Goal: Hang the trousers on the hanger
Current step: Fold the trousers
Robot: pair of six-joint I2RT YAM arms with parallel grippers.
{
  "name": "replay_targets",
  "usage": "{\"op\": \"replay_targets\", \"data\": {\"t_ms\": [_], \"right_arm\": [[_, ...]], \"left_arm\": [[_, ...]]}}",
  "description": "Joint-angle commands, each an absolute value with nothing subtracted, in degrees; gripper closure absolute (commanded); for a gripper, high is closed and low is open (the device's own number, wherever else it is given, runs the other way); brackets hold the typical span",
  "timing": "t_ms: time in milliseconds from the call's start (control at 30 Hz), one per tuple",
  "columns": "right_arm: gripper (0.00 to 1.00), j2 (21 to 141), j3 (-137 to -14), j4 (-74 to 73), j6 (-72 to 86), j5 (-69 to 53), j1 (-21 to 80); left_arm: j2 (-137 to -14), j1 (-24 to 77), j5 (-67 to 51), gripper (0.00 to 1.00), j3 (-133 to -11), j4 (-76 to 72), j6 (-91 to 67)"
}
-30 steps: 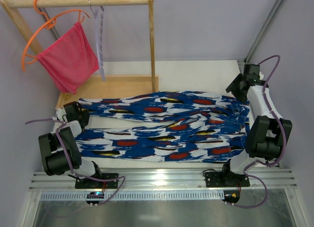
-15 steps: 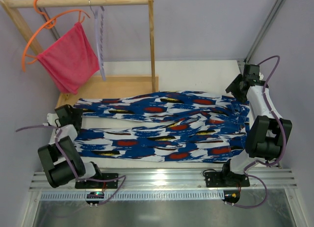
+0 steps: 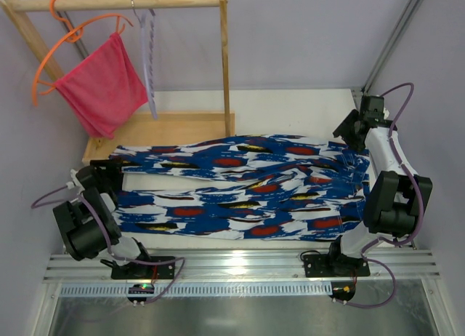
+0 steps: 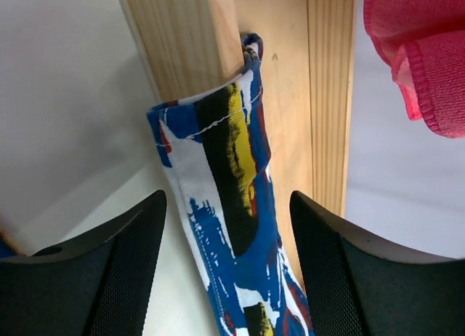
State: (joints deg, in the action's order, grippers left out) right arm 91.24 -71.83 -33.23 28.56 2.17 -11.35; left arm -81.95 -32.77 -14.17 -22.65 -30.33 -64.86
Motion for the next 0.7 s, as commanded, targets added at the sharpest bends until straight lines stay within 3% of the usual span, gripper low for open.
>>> {"op": "replay_targets", "data": {"t_ms": [0,233,333,433,467,567,667], "right_arm": [[0.36,90.3,-71.9,-31.3,28.0,1.6,-11.4],[0.35,91.0,-72.0,-30.8,28.0,1.3,-11.9],[0.35,90.9,-72.0,-30.8,28.0,1.3,-12.0],[0.35,90.9,-72.1,-30.8,28.0,1.1,-12.0],[0.35,91.0,-72.1,-30.8,28.0,1.1,-12.1],[0.35,91.0,-71.9,-30.7,28.0,1.2,-12.2],[0.35,91.0,-71.8,-30.7,28.1,0.9,-12.2]], "left_arm": [[-87.0,-33.0,-20.7,0.32,-21.7,-44.7,-67.5],[-89.3,-33.0,-18.5,0.34,-19.5,-48.9,-67.6],[-89.7,-32.9,-18.0,0.43,-19.4,-50.3,-67.4],[-89.8,-32.9,-17.7,0.58,-19.2,-50.8,-67.6],[-89.6,-33.0,-17.5,0.69,-19.2,-50.6,-67.4],[-87.5,-33.0,-16.6,0.86,-19.1,-48.0,-66.9],[-83.2,-32.9,-15.1,0.89,-19.2,-42.5,-65.9]]}}
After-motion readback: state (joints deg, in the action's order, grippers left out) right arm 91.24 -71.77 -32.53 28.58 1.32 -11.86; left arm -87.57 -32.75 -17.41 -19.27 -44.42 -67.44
